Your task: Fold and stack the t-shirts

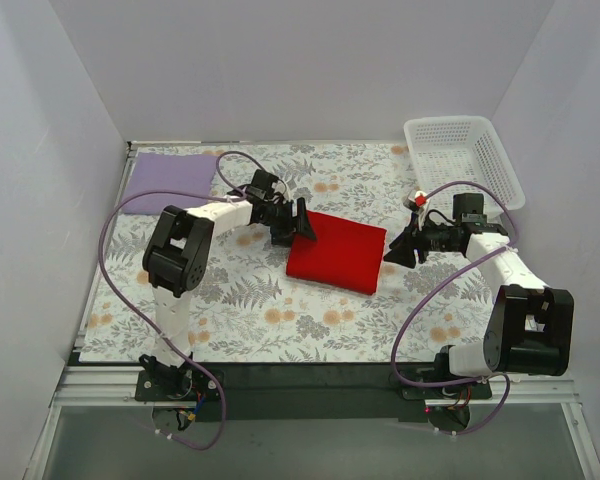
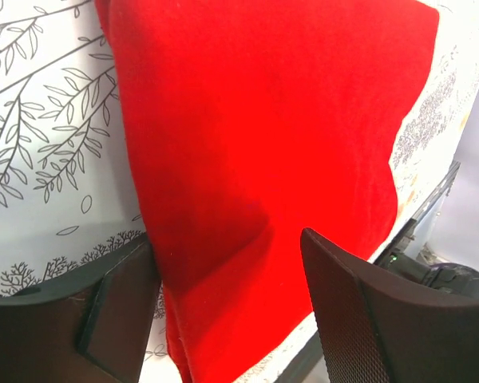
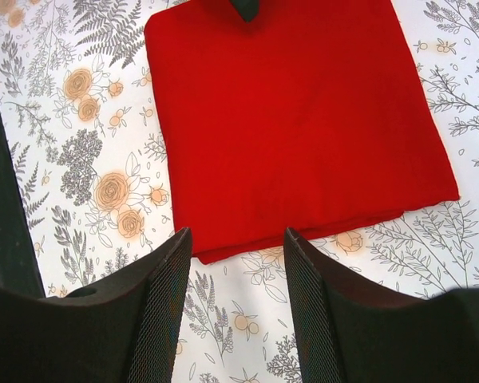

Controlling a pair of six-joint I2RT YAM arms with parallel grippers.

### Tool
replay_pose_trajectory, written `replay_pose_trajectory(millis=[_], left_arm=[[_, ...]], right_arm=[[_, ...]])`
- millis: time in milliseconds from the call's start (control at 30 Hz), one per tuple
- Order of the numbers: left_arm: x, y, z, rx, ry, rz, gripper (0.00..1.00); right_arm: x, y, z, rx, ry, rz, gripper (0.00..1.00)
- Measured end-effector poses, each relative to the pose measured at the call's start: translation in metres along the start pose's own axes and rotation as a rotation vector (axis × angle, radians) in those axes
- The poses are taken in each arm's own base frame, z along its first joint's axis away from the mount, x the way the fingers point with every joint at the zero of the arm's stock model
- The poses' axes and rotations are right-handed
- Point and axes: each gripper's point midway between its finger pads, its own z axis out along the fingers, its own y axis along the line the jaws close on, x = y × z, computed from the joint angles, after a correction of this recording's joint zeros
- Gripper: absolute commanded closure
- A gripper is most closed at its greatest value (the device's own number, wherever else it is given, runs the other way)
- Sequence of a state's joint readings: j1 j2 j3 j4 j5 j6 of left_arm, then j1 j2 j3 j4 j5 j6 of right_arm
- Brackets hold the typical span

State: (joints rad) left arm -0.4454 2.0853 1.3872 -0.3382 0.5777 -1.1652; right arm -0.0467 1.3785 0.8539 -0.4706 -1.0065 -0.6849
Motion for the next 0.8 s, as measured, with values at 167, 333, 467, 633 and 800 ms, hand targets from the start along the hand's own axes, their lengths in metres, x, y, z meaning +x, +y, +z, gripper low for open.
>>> replay_pose_trajectory(millis=[167, 333, 467, 633, 800], left_arm=[[-0.003, -0.003, 0.005, -0.005, 0.03, -0.032, 0.33], [-0.003, -0.012, 0.013, 0.033, 0.071, -0.042, 0.35], [-0.001, -0.014, 0.017, 0.027, 0.083, -0.041, 0.48], [0.003, -0.014, 0.026, -0.018, 0.094, -0.038, 0.61], [0.012, -0.014, 0.038, -0.056, 0.106, -0.02, 1.0]], right_arm=[[-0.001, 0.0, -0.001, -0.001, -0.006, 0.002, 0.45], [-0.001, -0.003, -0.004, 0.008, -0.016, 0.007, 0.45], [-0.001, -0.004, -0.006, 0.008, -0.021, 0.01, 0.46], [-0.001, -0.004, -0.006, 0.006, -0.023, 0.01, 0.47], [0.0, -0.004, -0.009, 0.005, -0.029, 0.019, 0.48]])
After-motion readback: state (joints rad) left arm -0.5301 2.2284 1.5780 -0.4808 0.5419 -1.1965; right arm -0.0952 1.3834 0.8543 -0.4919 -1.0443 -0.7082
